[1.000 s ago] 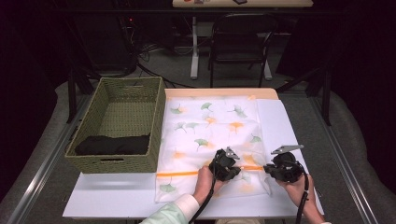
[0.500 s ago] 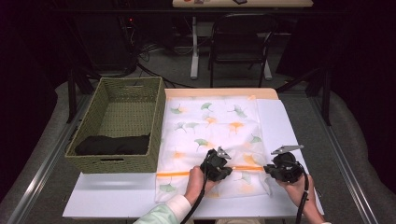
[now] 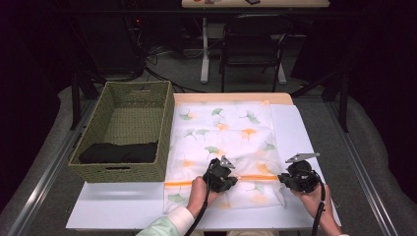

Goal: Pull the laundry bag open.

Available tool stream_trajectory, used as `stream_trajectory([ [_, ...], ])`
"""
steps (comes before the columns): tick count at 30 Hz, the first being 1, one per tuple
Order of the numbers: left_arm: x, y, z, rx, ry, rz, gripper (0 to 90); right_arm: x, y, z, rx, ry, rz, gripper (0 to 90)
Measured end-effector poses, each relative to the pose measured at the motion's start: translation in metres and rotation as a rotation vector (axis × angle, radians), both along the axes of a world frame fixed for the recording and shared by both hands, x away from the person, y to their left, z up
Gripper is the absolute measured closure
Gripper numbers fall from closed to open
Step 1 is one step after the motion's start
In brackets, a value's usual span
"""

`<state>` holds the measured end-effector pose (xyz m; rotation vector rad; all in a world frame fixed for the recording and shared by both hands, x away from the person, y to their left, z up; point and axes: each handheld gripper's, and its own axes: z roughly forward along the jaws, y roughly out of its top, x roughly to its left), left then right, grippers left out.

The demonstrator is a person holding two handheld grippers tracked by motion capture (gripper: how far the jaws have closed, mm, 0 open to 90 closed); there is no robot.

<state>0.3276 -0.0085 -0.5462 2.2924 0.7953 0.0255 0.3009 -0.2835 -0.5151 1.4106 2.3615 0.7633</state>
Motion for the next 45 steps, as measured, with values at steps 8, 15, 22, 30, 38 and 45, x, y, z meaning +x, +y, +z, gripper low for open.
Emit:
stream_trajectory([
  [8,-0.001,0.013,0.002,0.013,-0.007,0.011,89.6,0.0,0.0,-0.001,0.0,-0.001,0.0,84.3],
  [15,-0.002,0.025,0.004,0.021,-0.01,0.018,89.6,0.0,0.0,0.0,-0.001,0.002,-0.001,84.2],
  [22,-0.003,0.035,0.005,0.02,-0.007,0.034,89.6,0.0,0.0,-0.001,-0.004,0.001,-0.002,84.3],
  [30,-0.005,0.047,0.006,0.034,-0.015,0.055,89.6,0.0,-0.001,-0.001,-0.007,0.005,-0.008,84.3],
  [38,-0.008,0.063,0.006,0.04,-0.015,0.08,89.6,-0.001,0.0,-0.001,-0.013,0.011,-0.011,84.3],
  [45,-0.011,0.078,0.008,0.053,-0.022,0.103,89.6,0.0,-0.001,-0.002,-0.011,0.013,-0.012,84.3],
])
